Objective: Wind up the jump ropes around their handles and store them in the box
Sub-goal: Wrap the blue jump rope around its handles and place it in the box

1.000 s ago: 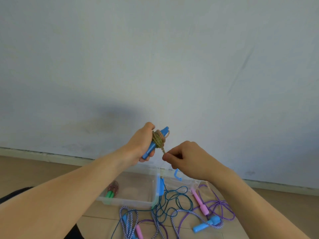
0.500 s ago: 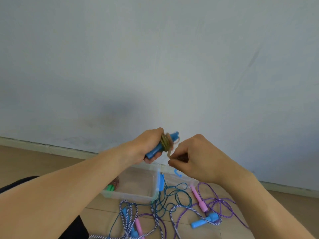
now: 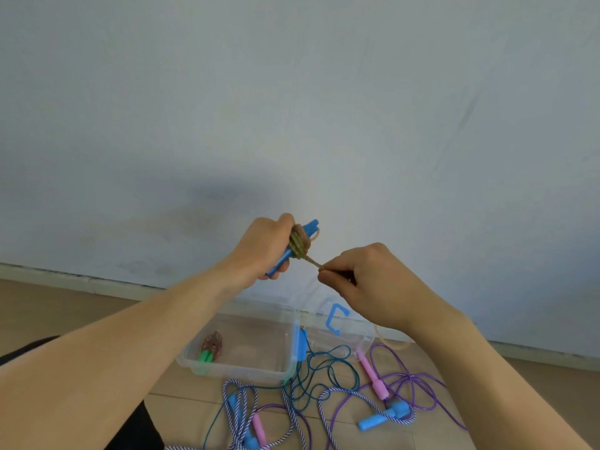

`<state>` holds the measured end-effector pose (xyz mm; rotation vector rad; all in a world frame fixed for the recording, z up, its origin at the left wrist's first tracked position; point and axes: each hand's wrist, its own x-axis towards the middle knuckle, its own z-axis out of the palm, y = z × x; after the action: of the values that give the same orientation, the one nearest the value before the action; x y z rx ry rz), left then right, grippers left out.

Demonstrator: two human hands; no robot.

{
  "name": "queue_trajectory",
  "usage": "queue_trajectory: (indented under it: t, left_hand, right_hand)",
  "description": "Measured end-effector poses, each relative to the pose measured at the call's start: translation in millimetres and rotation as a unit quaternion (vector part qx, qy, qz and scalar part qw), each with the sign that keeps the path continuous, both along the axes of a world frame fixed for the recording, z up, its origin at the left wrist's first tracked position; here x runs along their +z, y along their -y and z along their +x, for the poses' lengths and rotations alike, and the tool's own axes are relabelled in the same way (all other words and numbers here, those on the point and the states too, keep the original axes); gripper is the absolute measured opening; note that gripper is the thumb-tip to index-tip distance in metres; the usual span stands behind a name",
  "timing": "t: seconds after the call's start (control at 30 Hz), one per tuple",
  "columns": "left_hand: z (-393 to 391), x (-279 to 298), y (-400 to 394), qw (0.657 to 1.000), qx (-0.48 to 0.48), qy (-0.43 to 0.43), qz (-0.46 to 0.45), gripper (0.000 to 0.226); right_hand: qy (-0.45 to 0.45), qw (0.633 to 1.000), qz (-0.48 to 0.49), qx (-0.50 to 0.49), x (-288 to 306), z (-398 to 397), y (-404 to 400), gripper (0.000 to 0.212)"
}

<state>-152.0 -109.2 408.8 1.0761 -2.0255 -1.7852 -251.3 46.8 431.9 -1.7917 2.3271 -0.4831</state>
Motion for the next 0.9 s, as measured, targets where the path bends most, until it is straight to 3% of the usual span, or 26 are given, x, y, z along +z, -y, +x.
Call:
queue_trajectory:
  t: [0.2,0.3,0.4,0.5,0.6,0.7,0.8,0.9]
  left_hand:
    - [-0.7,-14.6,-7.8,0.976,-0.085,0.113,-0.165,0.042]
    - [0.2,-19.7,-13.2,0.948,-0.191,0.183,-0.177,0.040]
    - [7.9,-14.2,-14.2,0.894,-0.364,0.226,-0.132,0.045]
    - [14.7,-8.6,-4.4,0.864,-0.466,0.186,0.047,0.082]
    - [12.0,-10.7,1.3,0.807,-0.539,0.094,0.223,0.118]
    - [10.7,-10.7,-2.3,0.786,-0.551,0.035,0.279,0.108]
    - [10.8,-6.9,-6.0,0.774,-0.549,-0.019,0.315,0.091]
    - [9.3,-2.8,-3.6,0.768,-0.517,-0.090,0.366,0.076]
  right_hand:
    - [-0.079,0.994,-0.069,0.028,1.2,1.1,-2.4,0.024]
    - [-0.085,0.991,-0.080,0.065,-1.3,3.5,-1.8,0.025]
    - [-0.047,0.988,-0.112,0.097,-4.9,8.4,-0.6,0.021]
    - [0.071,0.978,-0.175,0.087,-2.5,13.5,-2.6,0.012]
    - [0.233,0.947,-0.221,0.025,4.2,16.1,-5.0,0.018]
    - [0.354,0.905,-0.236,-0.024,4.1,9.6,-3.8,0.023]
    - [0.526,0.839,-0.135,-0.025,-2.6,-0.5,-3.9,0.045]
    - [0.660,0.744,-0.102,-0.009,-5.7,-9.2,-6.2,0.024]
